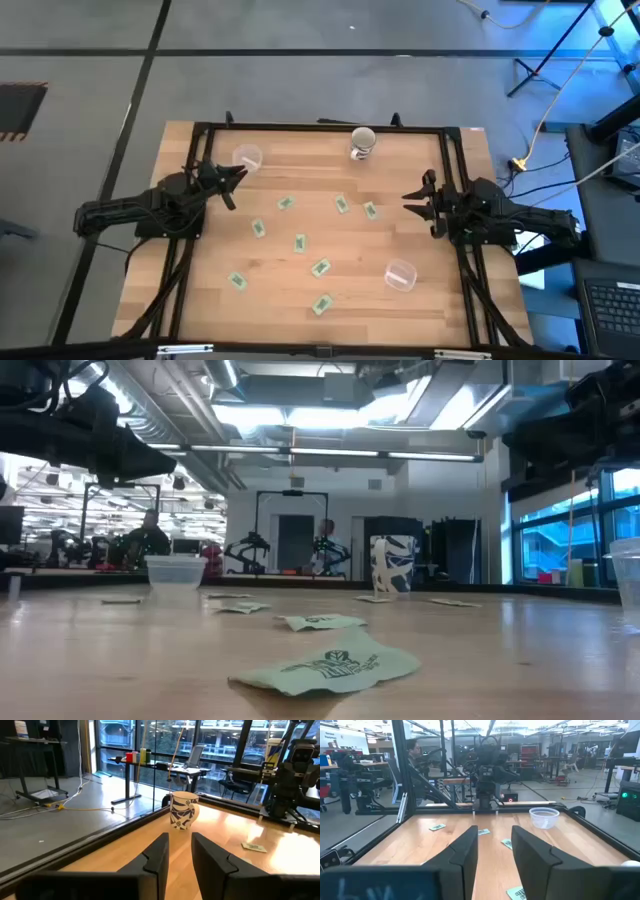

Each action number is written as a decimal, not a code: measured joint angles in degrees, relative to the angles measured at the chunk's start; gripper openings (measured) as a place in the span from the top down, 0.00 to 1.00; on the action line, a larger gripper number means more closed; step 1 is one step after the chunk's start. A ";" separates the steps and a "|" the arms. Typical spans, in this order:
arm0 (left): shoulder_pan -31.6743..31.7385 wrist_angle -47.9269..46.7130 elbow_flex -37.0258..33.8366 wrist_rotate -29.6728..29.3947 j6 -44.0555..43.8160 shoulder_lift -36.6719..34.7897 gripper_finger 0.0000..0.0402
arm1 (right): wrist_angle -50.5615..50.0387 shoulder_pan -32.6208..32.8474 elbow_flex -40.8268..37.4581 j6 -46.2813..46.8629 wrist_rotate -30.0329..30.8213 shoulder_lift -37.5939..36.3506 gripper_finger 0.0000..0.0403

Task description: Pick and place items into bin

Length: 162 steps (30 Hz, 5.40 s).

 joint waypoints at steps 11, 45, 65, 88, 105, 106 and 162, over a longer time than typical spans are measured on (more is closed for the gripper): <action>0.00 0.00 0.01 0.00 0.00 0.01 0.81 | 0.01 0.00 0.00 0.01 0.00 0.02 0.70; 0.00 0.00 0.02 0.00 0.00 0.02 0.81 | 0.01 0.00 -0.01 0.00 0.00 0.00 0.70; 0.00 0.00 0.02 0.00 0.00 0.00 0.81 | 0.01 0.00 -0.01 0.01 0.00 0.02 0.70; 0.00 0.00 0.02 -0.04 0.00 0.01 0.81 | 0.36 0.00 -0.01 10.69 -0.03 0.02 0.70; 0.00 0.02 0.01 -0.39 0.70 0.01 0.81 | 0.71 0.00 -0.01 15.19 -0.02 0.02 0.70; -0.02 0.02 0.02 -0.53 0.97 0.00 0.81 | 0.68 0.00 -0.01 15.17 -0.02 0.01 0.70; -0.01 0.15 0.00 -2.57 9.94 0.00 0.81 | -4.74 0.00 16.10 11.52 12.44 23.43 0.46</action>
